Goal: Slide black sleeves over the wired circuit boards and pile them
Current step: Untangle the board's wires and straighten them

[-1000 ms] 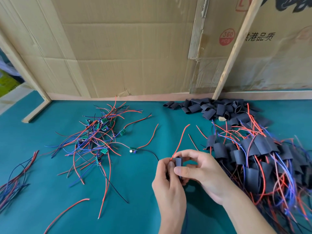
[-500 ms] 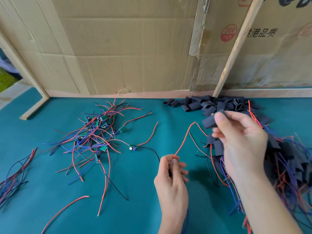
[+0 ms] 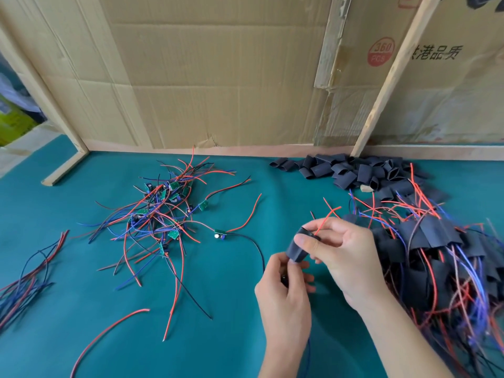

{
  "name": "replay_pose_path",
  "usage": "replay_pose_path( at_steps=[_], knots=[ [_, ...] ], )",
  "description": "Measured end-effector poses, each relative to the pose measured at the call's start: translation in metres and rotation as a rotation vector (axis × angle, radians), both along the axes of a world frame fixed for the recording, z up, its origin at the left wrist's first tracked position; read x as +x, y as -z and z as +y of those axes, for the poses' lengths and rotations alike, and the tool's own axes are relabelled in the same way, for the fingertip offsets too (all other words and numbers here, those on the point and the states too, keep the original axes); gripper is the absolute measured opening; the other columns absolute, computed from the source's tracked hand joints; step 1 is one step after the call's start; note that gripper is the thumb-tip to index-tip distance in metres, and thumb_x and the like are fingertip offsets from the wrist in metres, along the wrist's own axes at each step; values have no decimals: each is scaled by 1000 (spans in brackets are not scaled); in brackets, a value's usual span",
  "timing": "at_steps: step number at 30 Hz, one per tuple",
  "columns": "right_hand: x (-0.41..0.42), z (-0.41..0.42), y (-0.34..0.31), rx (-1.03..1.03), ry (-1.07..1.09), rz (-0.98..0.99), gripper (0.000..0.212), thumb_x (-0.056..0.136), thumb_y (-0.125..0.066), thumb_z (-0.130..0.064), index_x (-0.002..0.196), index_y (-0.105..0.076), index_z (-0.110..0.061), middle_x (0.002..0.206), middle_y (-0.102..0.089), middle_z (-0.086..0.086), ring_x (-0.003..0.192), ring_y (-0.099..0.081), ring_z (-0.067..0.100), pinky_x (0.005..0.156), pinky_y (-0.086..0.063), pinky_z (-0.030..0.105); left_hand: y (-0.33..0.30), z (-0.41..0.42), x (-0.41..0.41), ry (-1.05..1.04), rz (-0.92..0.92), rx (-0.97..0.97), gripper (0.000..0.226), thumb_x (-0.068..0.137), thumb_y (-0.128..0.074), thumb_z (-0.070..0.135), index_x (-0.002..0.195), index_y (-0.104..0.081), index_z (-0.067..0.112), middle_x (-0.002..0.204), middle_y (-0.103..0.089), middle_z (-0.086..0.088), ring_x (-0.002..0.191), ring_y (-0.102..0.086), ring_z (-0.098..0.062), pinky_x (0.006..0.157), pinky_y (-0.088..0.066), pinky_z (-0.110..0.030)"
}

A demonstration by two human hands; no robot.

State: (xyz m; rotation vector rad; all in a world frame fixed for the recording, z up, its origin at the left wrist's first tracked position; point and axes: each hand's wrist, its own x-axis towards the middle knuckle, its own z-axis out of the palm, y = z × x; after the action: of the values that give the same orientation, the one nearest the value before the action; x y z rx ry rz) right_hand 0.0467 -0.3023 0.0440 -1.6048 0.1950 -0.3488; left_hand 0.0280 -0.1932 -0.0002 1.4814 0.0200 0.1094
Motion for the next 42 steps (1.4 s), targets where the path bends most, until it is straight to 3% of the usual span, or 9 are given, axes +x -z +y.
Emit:
replay_pose_path(
  at_steps=[5,9,13,20,24,28,35,39,42],
  knots=[
    [-6,-6,-1,179,23,-102,17,69,-86,-21,83,-77,-17,70,-74,9,57,-57,16,55,-46,18,-1,0,-1,13,-22,-71,14,99,-60,9,95,-67,21,90,-77,4,83,-75,-18,78,-58,-27],
    [-5,-18,-6,369,121,-158,13,67,-82,-21,79,-78,-17,72,-72,4,56,-51,10,56,-43,16,1,-2,-2,66,-28,-59,5,89,-68,22,94,-69,23,86,-76,5,82,-74,-18,76,-58,-25],
    [-3,-20,-4,422,179,-168,7,71,-80,-15,77,-79,-19,68,-68,-2,55,-49,9,55,-43,15,5,0,-1,108,-78,46,21,87,-71,4,88,-69,24,86,-76,12,82,-74,-11,74,-56,-18],
    [-5,-18,7,21,77,-39,20,80,-86,-9,90,-78,-25,75,-76,6,59,-59,10,56,-48,17,4,1,0,70,-44,21,28,90,-66,-5,92,-72,22,88,-77,6,84,-75,-15,76,-56,-18],
    [-5,-19,5,-24,61,-12,22,72,-90,-26,90,-79,-29,73,-76,7,58,-60,12,54,-49,18,4,2,-1,22,-52,31,25,92,-66,-4,96,-71,21,89,-75,9,84,-74,-12,75,-53,-14],
    [-7,-20,3,-69,66,-4,21,69,-87,-32,87,-78,-29,72,-76,6,56,-62,13,53,-49,19,2,1,-2,28,-52,48,27,94,-66,-1,98,-63,25,92,-69,13,69,-70,-16,62,-46,-11],
    [-6,-16,8,-321,137,-10,21,73,-93,-17,80,-75,-25,72,-77,-9,61,-69,6,64,-53,13,4,1,-3,20,-36,28,30,89,-73,-1,96,-63,26,90,-71,15,85,-73,-14,75,-54,-17],
    [-7,-16,8,-316,159,-3,20,73,-93,-20,82,-75,-25,74,-77,-9,62,-71,8,63,-55,15,4,4,-2,10,-12,-61,30,86,-70,-8,94,-63,19,91,-72,10,89,-75,-16,80,-57,-20],
    [-6,-17,8,-194,103,48,15,77,-91,-21,79,-77,-25,73,-77,0,57,-68,12,54,-51,18,6,3,-1,-1,-23,-42,29,86,-73,-6,91,-65,20,86,-70,10,82,-73,-17,74,-57,-20]
  ],
)
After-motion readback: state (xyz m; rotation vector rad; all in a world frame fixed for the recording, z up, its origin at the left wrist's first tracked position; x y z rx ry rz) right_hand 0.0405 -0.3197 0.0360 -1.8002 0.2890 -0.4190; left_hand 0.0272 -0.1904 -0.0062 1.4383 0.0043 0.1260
